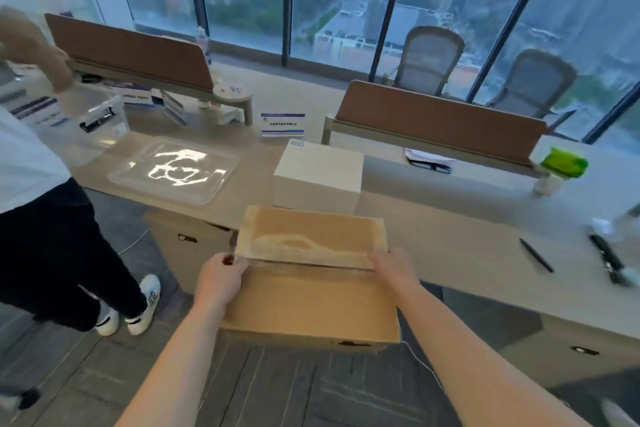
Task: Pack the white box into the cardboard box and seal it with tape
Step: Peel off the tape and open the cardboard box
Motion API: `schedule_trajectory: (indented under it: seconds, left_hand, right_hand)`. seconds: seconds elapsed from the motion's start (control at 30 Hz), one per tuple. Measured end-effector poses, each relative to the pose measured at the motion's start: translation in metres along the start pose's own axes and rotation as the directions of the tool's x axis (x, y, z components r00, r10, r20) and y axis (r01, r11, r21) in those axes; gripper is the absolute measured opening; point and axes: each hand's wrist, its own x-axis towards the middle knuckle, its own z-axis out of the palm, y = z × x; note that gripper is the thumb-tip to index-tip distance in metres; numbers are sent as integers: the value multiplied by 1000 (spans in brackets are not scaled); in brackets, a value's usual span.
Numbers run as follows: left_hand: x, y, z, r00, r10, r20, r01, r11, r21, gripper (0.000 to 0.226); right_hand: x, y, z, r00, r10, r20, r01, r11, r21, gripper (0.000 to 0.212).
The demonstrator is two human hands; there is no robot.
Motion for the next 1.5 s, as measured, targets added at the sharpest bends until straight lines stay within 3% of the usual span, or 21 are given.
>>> schedule_trajectory:
  seconds: [0.17,0.3,0.43,0.53,0.6,0.63,0.77,0.97,1.5]
  left_hand:
    - [-14,56,86,994,66,87,-73,994,83,23]
    - [-29,102,167,987,99,127,-116,984,135,17]
    - [-41,152,245,973,106,205,-134,983,126,10]
    - [-50,180,291,964,128,231,-159,980,120,22]
    - [-49,195,315,966,112,234,-145,981,129,18]
    - [-48,201,322,966,103,238,-135,983,122,8]
    - [-26,222,352,971,80,227,-102,991,87,38]
    - [32,240,394,967,58,247,-76,995,62,20]
    - [138,276,462,945,97,312,-138,984,112,21]
  right_hand:
    - [28,52,-86,1000,-7,-15,8,995,99,18]
    - [72,92,-153,1000,4,-7,-3,978,210,33]
    - [122,124,-222,998,22,-53,-8,969,247,25]
    - [155,141,-260,992,79,-100,-57,977,206,41]
    - [174,147,-277,986,110,-125,-83,976,202,44]
    - [182,148,-283,986,108,-126,-82,977,198,42]
    - [219,142,-300,991,77,-114,-56,984,172,34]
    - [273,125,-302,982,86,-168,-57,983,173,26]
    - [382,107,-302,967,163,-194,-157,987,43,49]
